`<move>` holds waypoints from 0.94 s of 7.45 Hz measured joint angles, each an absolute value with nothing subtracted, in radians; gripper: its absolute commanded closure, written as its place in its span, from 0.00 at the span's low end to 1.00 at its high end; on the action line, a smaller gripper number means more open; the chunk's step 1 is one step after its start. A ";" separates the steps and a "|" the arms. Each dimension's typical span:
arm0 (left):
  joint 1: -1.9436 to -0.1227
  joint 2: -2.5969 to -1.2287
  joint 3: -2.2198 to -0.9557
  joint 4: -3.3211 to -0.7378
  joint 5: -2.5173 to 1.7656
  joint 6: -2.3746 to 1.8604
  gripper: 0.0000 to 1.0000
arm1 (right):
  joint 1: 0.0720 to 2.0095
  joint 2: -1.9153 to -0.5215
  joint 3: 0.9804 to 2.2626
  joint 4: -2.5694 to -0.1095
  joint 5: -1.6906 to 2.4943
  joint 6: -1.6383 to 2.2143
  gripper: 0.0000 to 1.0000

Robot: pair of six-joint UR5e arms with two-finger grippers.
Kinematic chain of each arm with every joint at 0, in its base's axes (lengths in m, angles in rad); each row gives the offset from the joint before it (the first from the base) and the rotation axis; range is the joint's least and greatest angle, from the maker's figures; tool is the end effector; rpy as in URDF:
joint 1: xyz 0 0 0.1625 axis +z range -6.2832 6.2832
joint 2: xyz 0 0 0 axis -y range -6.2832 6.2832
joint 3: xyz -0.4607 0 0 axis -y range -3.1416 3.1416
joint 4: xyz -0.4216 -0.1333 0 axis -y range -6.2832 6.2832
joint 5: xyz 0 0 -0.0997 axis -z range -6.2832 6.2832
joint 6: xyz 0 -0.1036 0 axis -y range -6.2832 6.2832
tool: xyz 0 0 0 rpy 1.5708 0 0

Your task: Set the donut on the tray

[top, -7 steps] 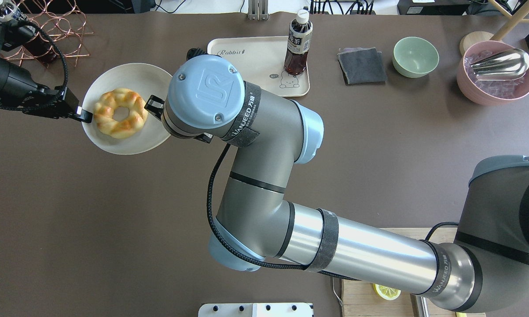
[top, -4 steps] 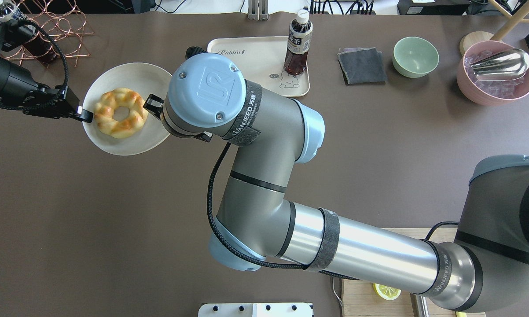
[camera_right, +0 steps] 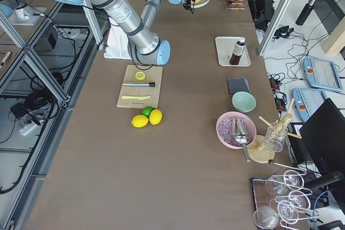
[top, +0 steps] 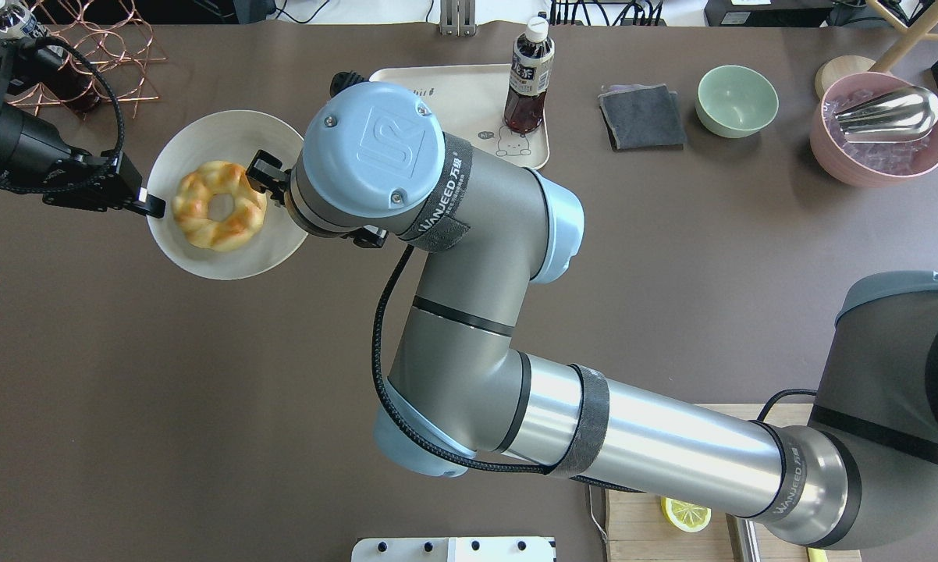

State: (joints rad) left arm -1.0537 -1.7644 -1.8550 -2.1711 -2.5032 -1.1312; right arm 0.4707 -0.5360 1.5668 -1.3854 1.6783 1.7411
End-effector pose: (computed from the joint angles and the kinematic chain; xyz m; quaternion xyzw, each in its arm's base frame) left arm 0.2355 -0.5155 0.3621 0.0283 0.5986 -0.0118 0.8005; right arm -0.6077 -0.4463 -0.0216 0.0418 -0.5707 0.2291 0.7875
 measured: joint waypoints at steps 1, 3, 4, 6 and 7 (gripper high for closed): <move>-1.054 -1.778 -1.837 -2.170 -2.507 -1.151 1.00 | 0.478 -0.538 1.582 -1.393 1.684 1.741 0.01; -1.055 -1.847 -1.755 -2.167 -2.505 -1.194 1.00 | 0.490 -0.543 1.664 -1.474 1.710 1.739 0.01; -1.055 -1.891 -1.700 -2.154 -2.503 -1.207 1.00 | 0.495 -0.546 1.704 -1.517 1.721 1.730 0.01; -1.056 -2.014 -1.547 -2.123 -2.476 -1.223 1.00 | 0.503 -0.555 1.772 -1.588 1.741 1.700 0.01; -1.053 -2.080 -1.459 -2.118 -2.446 -1.226 1.00 | 0.506 -0.566 1.801 -1.608 1.744 1.687 0.01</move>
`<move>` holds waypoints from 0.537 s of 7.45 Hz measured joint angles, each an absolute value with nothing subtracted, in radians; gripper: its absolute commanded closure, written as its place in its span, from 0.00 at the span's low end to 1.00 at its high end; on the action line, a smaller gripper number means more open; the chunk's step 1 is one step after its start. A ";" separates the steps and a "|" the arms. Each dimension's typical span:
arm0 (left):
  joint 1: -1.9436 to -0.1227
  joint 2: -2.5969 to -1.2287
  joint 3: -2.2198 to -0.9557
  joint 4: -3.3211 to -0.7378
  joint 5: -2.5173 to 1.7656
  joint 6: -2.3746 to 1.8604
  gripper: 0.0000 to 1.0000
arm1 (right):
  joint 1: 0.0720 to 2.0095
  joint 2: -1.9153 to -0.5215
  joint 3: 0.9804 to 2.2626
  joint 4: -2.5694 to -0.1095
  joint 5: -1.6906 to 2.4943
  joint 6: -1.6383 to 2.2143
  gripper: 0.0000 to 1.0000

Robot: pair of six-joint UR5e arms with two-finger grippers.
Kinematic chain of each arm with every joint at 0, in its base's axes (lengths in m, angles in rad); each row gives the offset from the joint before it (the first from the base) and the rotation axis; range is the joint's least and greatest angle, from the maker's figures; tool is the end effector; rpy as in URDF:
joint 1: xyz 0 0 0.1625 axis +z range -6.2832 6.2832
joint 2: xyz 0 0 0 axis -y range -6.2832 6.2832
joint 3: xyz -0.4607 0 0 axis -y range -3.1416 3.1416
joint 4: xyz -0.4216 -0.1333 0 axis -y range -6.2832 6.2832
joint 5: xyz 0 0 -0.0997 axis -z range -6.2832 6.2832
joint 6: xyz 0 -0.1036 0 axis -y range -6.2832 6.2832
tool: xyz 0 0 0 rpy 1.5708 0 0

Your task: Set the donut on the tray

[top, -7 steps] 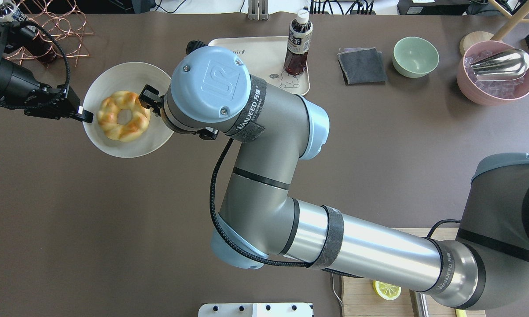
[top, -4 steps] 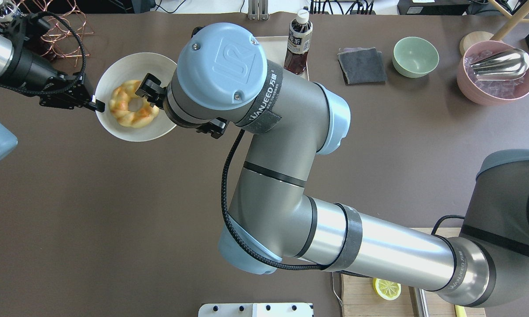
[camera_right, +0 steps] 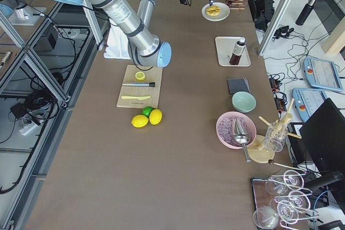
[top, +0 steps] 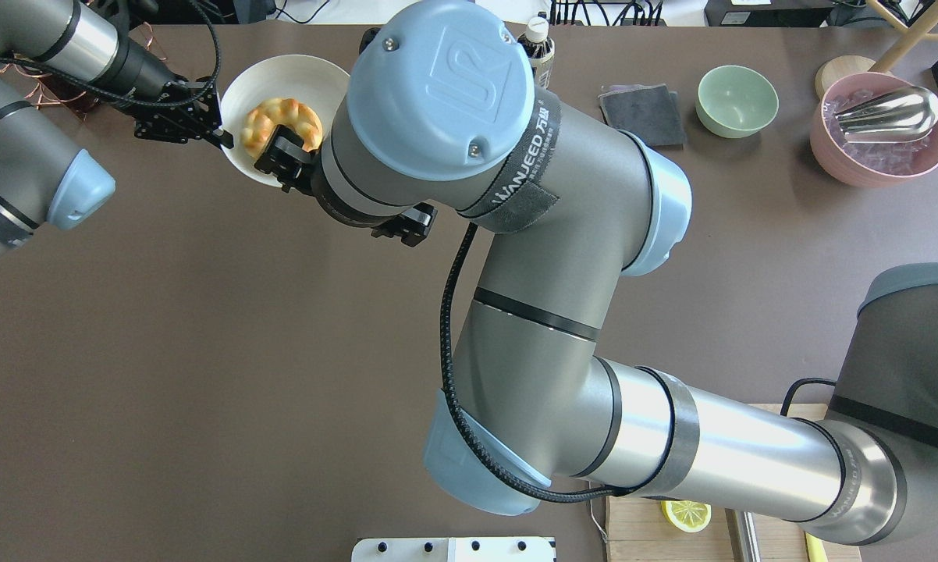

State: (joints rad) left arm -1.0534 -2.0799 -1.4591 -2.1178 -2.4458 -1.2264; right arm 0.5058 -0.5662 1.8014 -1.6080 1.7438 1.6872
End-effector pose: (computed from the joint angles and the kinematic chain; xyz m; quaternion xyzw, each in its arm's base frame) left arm 0.3121 -0.6572 0.3598 -0.0238 0.5582 -0.0993 0.8234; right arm -0.5205 -0.4203 -0.0441 0.0387 -0.5649 0.2055 0.7982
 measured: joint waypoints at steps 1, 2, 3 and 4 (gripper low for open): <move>-1.050 -2.142 -1.374 -2.117 -2.416 -1.228 1.00 | 0.507 -0.574 1.825 -1.630 1.745 1.666 0.01; -1.041 -2.202 -1.292 -2.117 -2.378 -1.230 1.00 | 0.508 -0.578 1.844 -1.654 1.749 1.647 0.01; -1.024 -2.263 -1.212 -2.118 -2.333 -1.241 1.00 | 0.510 -0.580 1.859 -1.674 1.751 1.632 0.01; -1.004 -2.325 -1.142 -2.119 -2.288 -1.266 1.00 | 0.510 -0.585 1.865 -1.685 1.753 1.615 0.01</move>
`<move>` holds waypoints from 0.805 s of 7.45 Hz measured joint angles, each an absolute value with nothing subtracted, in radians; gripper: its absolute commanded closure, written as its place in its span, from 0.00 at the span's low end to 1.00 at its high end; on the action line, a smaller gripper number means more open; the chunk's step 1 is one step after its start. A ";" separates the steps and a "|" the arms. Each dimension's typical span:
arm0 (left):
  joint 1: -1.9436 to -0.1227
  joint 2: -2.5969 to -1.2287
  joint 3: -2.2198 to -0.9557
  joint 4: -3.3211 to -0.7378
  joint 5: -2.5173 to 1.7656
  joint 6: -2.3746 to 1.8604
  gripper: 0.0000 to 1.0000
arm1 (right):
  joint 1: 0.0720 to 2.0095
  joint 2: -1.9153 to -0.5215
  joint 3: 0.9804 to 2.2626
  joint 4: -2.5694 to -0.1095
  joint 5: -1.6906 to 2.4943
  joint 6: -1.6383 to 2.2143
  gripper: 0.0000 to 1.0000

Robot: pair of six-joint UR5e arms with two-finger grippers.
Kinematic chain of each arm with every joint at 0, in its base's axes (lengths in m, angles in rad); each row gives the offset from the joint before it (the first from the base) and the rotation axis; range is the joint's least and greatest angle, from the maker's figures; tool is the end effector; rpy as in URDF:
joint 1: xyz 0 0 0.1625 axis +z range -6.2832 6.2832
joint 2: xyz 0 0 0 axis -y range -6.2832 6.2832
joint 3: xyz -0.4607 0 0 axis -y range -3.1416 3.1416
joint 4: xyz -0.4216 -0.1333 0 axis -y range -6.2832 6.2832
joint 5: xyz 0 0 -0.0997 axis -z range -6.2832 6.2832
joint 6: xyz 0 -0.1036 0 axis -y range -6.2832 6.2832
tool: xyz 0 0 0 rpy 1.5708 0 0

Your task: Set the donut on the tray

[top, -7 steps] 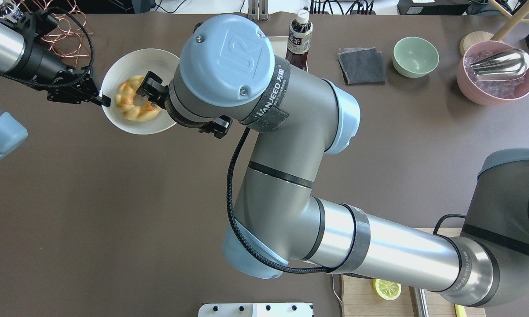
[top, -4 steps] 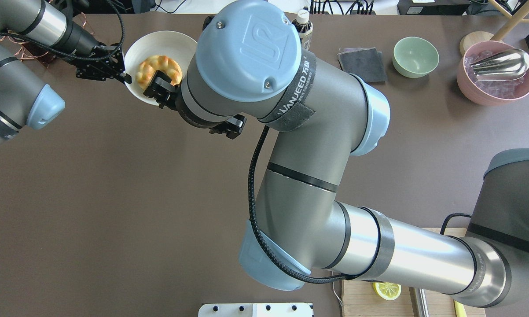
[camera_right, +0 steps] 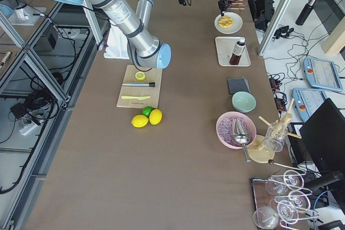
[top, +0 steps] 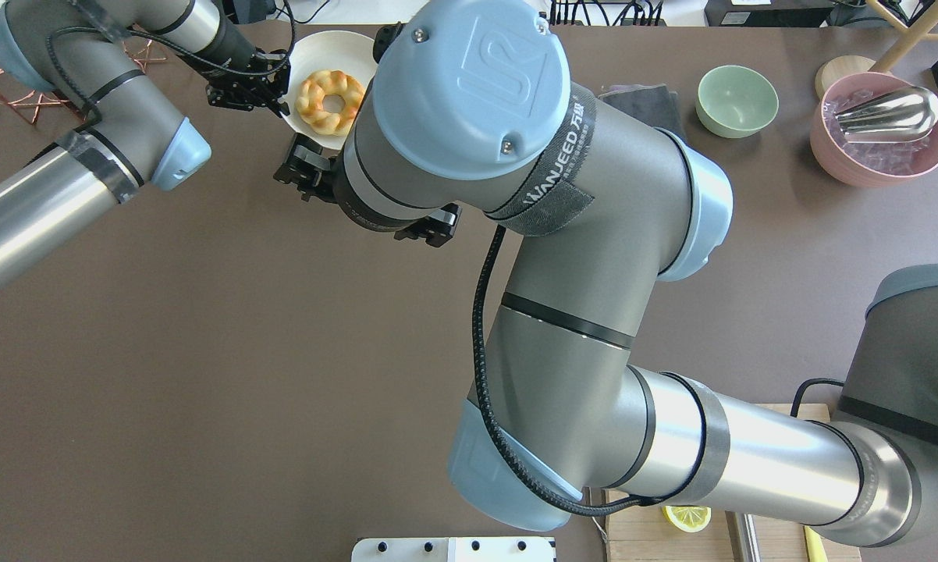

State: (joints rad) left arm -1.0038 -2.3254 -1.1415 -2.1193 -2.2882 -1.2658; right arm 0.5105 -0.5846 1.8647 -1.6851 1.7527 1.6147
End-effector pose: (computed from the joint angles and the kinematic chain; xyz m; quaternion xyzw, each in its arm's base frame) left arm 0.3956 -0.7427 0.3371 -0.0112 0.5080 -0.1509 0.8480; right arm -0.5006 -0.4117 -0.0387 0.0530 -0.5509 0.1794 0.8134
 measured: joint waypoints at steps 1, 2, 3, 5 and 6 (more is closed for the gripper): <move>-0.983 -2.378 -1.083 -2.121 -2.240 -1.292 1.00 | 0.514 -0.595 1.865 -1.690 1.756 1.581 0.01; -0.965 -2.420 -1.038 -2.122 -2.197 -1.312 1.00 | 0.535 -0.623 1.863 -1.692 1.780 1.522 0.01; -0.947 -2.454 -1.009 -2.123 -2.161 -1.337 1.00 | 0.585 -0.671 1.860 -1.693 1.837 1.443 0.01; -0.908 -2.509 -0.973 -2.124 -2.091 -1.397 1.00 | 0.720 -0.806 1.859 -1.696 1.965 1.242 0.01; -0.893 -2.525 -0.962 -2.125 -2.064 -1.415 1.00 | 0.790 -0.886 1.859 -1.703 2.010 1.110 0.01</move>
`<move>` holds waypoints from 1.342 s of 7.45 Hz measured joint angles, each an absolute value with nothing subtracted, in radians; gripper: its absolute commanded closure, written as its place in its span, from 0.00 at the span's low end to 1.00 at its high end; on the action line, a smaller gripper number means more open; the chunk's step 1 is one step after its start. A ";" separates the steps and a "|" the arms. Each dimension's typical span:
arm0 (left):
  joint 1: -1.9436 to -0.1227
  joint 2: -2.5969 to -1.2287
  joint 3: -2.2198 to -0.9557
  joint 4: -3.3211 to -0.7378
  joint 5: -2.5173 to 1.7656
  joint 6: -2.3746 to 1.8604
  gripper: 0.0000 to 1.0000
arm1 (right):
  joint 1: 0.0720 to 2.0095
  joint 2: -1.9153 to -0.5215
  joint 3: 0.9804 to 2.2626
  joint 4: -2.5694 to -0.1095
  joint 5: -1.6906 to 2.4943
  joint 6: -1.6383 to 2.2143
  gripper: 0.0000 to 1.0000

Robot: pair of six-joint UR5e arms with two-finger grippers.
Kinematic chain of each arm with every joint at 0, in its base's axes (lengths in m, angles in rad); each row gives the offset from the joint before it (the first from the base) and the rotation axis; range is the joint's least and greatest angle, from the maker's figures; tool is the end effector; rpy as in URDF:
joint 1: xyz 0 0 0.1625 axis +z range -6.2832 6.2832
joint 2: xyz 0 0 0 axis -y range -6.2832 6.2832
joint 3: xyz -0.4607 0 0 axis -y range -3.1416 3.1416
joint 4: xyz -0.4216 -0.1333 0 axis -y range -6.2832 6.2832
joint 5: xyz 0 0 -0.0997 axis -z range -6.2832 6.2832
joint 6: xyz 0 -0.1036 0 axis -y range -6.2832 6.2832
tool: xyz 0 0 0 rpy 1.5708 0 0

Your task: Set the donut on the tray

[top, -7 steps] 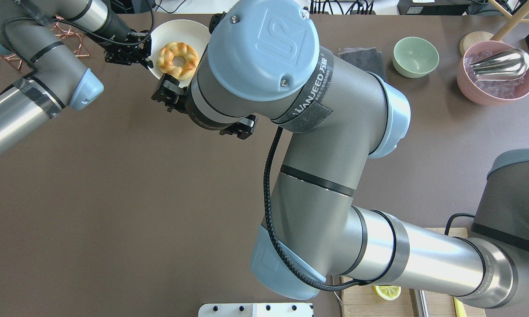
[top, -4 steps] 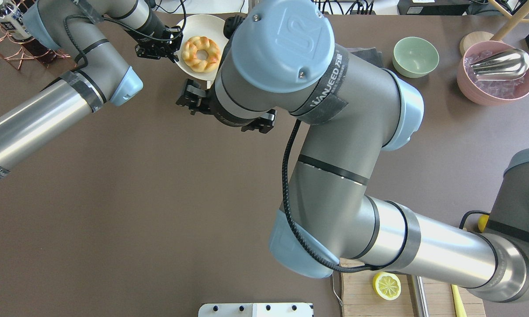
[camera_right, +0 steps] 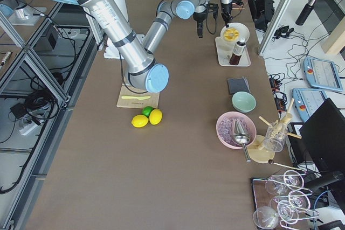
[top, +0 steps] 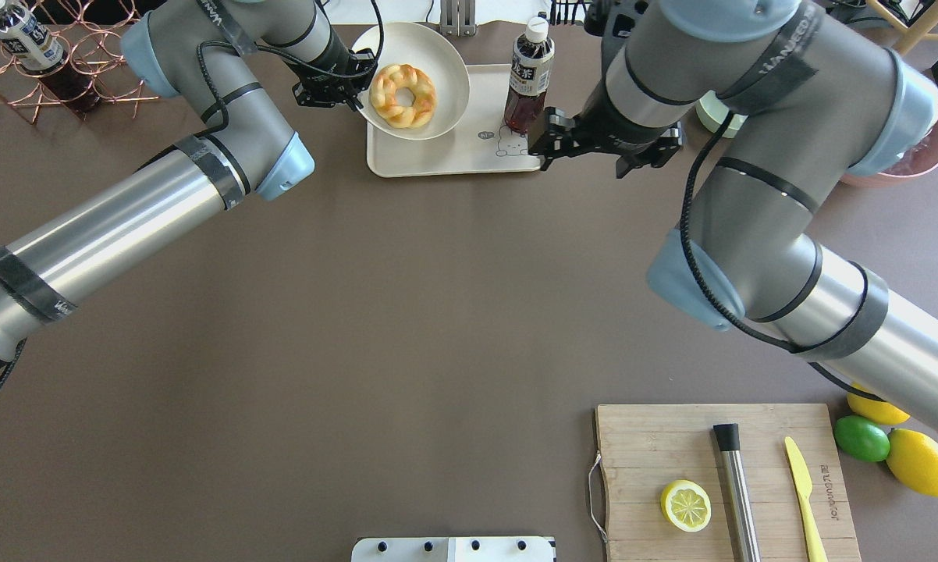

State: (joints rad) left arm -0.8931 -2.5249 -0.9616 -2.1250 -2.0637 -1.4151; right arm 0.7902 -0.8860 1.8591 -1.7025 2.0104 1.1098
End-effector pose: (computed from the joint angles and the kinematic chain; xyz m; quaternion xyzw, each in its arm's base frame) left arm 0.5025 -0.7587 0.2651 0.0208 0.4748 -0.2159 0.8529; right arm -0.4046 -0.5352 0.1590 0.0721 -0.4396 0.0581 0.8934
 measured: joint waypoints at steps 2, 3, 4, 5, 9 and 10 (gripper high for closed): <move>-0.882 -2.551 -0.933 -2.126 -2.018 -1.449 1.00 | 0.896 -1.006 1.860 -1.711 2.066 0.895 0.01; -0.873 -2.570 -0.913 -2.128 -1.980 -1.484 1.00 | 0.928 -1.042 1.860 -1.713 2.082 0.827 0.01; -0.858 -2.587 -0.899 -2.129 -1.942 -1.514 0.64 | 0.950 -1.071 1.860 -1.712 2.090 0.777 0.01; -0.843 -2.595 -0.893 -2.135 -1.917 -1.527 0.04 | 0.967 -1.102 1.860 -1.711 2.096 0.736 0.01; -0.791 -2.580 -0.946 -2.149 -1.834 -1.500 0.02 | 1.003 -1.162 1.862 -1.707 2.100 0.669 0.01; -0.796 -2.528 -1.027 -2.142 -1.850 -1.471 0.02 | 1.018 -1.176 1.858 -1.709 2.102 0.639 0.01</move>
State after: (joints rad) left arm -0.7958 -2.5275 -1.0270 -2.1425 -1.8505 -1.4712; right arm 1.0181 -1.1758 1.8584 -1.7091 2.1021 0.6385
